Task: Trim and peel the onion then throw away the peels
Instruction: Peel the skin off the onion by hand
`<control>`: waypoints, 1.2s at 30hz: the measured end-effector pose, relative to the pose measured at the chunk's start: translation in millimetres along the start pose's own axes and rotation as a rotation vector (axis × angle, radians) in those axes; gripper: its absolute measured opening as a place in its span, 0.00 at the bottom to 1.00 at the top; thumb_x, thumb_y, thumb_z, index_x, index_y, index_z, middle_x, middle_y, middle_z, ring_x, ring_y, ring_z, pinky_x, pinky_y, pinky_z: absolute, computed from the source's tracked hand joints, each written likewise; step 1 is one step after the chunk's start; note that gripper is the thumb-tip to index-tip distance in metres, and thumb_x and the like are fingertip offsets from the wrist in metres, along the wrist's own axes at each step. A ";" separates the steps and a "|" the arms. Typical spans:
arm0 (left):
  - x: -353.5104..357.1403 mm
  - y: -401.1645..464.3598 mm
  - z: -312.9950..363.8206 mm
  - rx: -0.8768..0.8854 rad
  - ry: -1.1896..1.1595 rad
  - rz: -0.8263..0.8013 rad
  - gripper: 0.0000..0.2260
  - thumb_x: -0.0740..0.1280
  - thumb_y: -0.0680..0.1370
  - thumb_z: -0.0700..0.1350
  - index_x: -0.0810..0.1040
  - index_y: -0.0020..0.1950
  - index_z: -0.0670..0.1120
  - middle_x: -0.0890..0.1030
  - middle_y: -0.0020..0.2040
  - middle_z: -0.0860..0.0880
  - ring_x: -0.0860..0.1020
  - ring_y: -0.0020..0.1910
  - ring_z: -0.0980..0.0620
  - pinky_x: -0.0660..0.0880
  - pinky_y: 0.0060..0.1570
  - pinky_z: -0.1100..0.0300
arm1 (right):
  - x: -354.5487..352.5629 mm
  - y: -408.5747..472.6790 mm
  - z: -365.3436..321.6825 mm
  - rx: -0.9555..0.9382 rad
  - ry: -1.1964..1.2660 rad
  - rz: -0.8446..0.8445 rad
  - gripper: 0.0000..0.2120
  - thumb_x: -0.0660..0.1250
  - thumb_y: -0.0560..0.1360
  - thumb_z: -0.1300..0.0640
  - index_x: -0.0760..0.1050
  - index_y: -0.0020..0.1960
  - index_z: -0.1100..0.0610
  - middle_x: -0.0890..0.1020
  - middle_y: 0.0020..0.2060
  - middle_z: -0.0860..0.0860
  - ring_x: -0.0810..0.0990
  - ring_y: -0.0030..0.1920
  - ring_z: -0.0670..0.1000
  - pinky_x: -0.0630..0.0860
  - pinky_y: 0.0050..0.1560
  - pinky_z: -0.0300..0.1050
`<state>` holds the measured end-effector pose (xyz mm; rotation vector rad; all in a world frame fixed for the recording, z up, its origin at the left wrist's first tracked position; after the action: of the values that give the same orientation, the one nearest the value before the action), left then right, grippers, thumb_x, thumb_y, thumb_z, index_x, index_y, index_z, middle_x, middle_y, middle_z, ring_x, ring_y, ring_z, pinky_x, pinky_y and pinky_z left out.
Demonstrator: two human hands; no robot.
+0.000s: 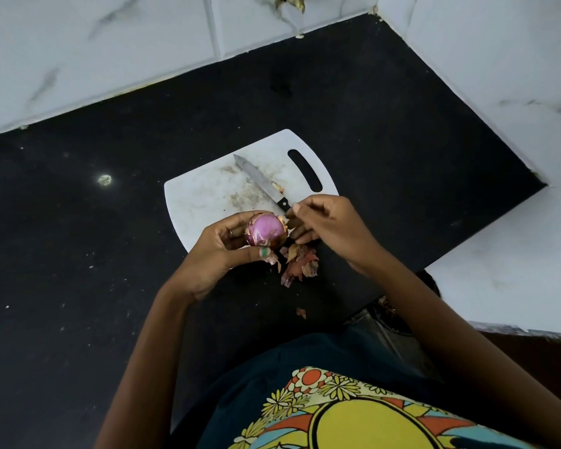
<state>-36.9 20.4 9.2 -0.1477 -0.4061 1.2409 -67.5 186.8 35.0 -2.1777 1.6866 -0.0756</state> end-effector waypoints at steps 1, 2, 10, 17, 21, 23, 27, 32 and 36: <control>0.1 0.0 0.1 0.002 0.013 0.006 0.25 0.74 0.63 0.36 0.78 0.59 0.46 0.84 0.53 0.48 0.82 0.53 0.50 0.78 0.52 0.60 | 0.6 -1.6 -4.3 -0.015 0.016 -0.019 0.08 0.66 0.77 0.58 0.79 0.47 0.62 0.82 0.39 0.55 0.82 0.37 0.49 0.81 0.38 0.45; 0.6 0.1 0.7 0.004 0.028 0.012 0.24 0.74 0.62 0.37 0.79 0.58 0.47 0.84 0.52 0.48 0.82 0.52 0.50 0.78 0.52 0.60 | 1.1 -2.8 -8.0 -0.035 0.009 -0.029 0.08 0.68 0.76 0.56 0.79 0.47 0.62 0.82 0.40 0.55 0.81 0.37 0.48 0.81 0.38 0.45; 1.5 0.8 1.0 0.006 0.029 0.006 0.23 0.74 0.63 0.38 0.79 0.57 0.48 0.84 0.51 0.50 0.82 0.52 0.52 0.78 0.50 0.62 | 6.0 1.2 -8.0 -0.047 -0.039 -0.034 0.06 0.67 0.75 0.64 0.76 0.42 0.55 0.79 0.36 0.49 0.79 0.35 0.42 0.79 0.37 0.36; 2.7 -0.2 -2.7 -0.019 -0.109 -0.052 0.23 0.73 0.65 0.33 0.78 0.59 0.47 0.83 0.53 0.49 0.81 0.52 0.50 0.80 0.50 0.59 | 7.4 7.2 9.4 0.052 -0.013 0.080 0.04 0.65 0.77 0.63 0.74 0.43 0.57 0.80 0.35 0.51 0.80 0.29 0.46 0.79 0.33 0.41; 4.7 0.0 -9.2 -0.067 -0.159 -0.053 0.22 0.70 0.67 0.33 0.78 0.59 0.46 0.83 0.53 0.48 0.81 0.54 0.47 0.80 0.52 0.56 | 7.4 10.7 11.0 0.017 -0.130 0.148 0.02 0.67 0.76 0.62 0.75 0.44 0.58 0.81 0.37 0.51 0.81 0.34 0.47 0.79 0.37 0.42; 5.3 -0.3 -11.0 -0.080 -0.166 -0.060 0.22 0.72 0.66 0.33 0.78 0.59 0.46 0.83 0.53 0.47 0.80 0.54 0.46 0.79 0.53 0.55 | 8.8 10.2 8.1 -0.035 -0.217 0.189 0.01 0.66 0.76 0.62 0.76 0.45 0.59 0.79 0.36 0.48 0.79 0.37 0.46 0.78 0.39 0.38; 6.2 -3.0 -10.8 -0.089 -0.260 -0.109 0.32 0.82 0.58 0.43 0.78 0.60 0.43 0.82 0.56 0.43 0.80 0.57 0.44 0.79 0.54 0.51 | -2.0 11.1 6.6 -0.065 -0.343 0.295 0.02 0.64 0.77 0.64 0.74 0.46 0.60 0.77 0.36 0.46 0.76 0.37 0.42 0.73 0.38 0.33; -3.4 -1.7 -13.2 -0.105 -0.273 -0.029 0.36 0.84 0.55 0.47 0.77 0.60 0.43 0.83 0.53 0.44 0.82 0.54 0.46 0.79 0.50 0.57 | -9.0 15.6 3.6 -0.091 -0.533 0.201 0.08 0.62 0.79 0.58 0.77 0.46 0.62 0.80 0.38 0.52 0.77 0.38 0.49 0.73 0.40 0.44; -5.4 0.9 -12.7 -0.099 -0.255 0.040 0.37 0.84 0.51 0.50 0.78 0.58 0.46 0.84 0.48 0.48 0.82 0.48 0.51 0.79 0.45 0.62 | -5.5 13.2 0.3 -0.056 -0.537 0.095 0.04 0.67 0.76 0.58 0.79 0.48 0.57 0.82 0.41 0.50 0.80 0.41 0.46 0.74 0.40 0.37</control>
<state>-34.4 16.9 -3.9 -0.0820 -0.6885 1.2842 -81.1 189.4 31.4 -1.9175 1.4808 0.5385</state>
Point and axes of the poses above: each hand's wrist, its own y-axis towards the middle knuckle, its own x-axis out of the palm, z = x × y, the point moved 6 cm from there along y, towards the middle knuckle
